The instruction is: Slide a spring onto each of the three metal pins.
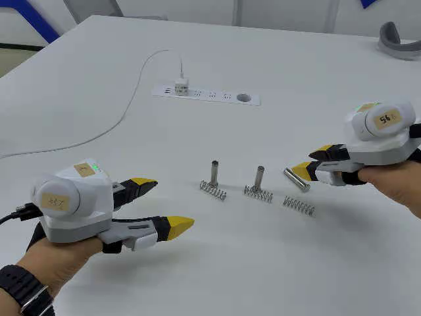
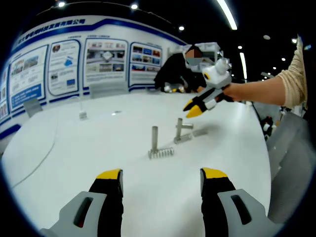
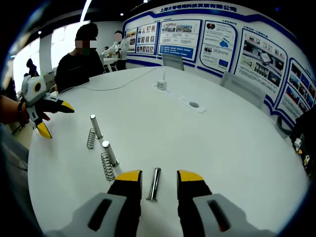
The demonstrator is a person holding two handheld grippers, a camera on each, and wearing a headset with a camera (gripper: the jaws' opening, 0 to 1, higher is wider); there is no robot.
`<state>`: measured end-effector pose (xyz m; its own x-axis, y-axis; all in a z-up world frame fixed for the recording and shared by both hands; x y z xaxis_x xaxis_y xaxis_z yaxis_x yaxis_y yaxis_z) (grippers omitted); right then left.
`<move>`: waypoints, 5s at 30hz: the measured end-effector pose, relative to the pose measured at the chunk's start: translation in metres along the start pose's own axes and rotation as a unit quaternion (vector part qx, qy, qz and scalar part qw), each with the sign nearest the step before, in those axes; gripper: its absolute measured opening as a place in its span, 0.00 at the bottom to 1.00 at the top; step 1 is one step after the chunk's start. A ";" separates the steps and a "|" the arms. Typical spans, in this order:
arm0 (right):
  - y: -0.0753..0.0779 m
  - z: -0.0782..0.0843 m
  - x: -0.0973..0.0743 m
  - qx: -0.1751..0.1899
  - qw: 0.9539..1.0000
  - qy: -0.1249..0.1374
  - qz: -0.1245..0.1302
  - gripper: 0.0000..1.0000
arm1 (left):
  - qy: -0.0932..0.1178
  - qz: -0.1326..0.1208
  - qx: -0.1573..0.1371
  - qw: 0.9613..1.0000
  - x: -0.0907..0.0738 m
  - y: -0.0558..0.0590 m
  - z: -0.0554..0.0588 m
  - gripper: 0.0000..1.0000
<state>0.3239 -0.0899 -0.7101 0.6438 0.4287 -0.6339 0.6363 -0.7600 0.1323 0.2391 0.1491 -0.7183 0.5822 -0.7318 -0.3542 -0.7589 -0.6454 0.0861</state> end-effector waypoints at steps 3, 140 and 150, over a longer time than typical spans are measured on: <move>-0.001 0.003 0.006 0.005 1.000 -0.013 0.001 0.26 | 0.000 0.000 -0.001 1.000 0.000 0.000 0.000 0.64; -0.024 0.012 -0.052 0.039 0.999 0.003 0.006 0.15 | 0.004 0.012 0.003 1.000 0.005 0.014 -0.007 0.63; -0.049 0.015 -0.039 0.003 0.998 -0.019 -0.053 0.15 | 0.003 0.015 0.005 1.000 0.006 0.017 -0.007 0.63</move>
<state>0.2611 -0.0768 -0.7036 0.5561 0.4892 -0.6719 0.6980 -0.7137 0.0580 0.2315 0.1320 -0.7120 0.5603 -0.7522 -0.3467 -0.7793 -0.6206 0.0868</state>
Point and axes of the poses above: the centre of the closed fingertips' face, and the gripper's own axes: x roughly forward along the fingers, y roughly to its right, z roughly out of its underside, the point moved 2 cm from there along -x, roughly backward along the fingers, and after that the axes turned 1 degree about -x, right-handed, at the moved point
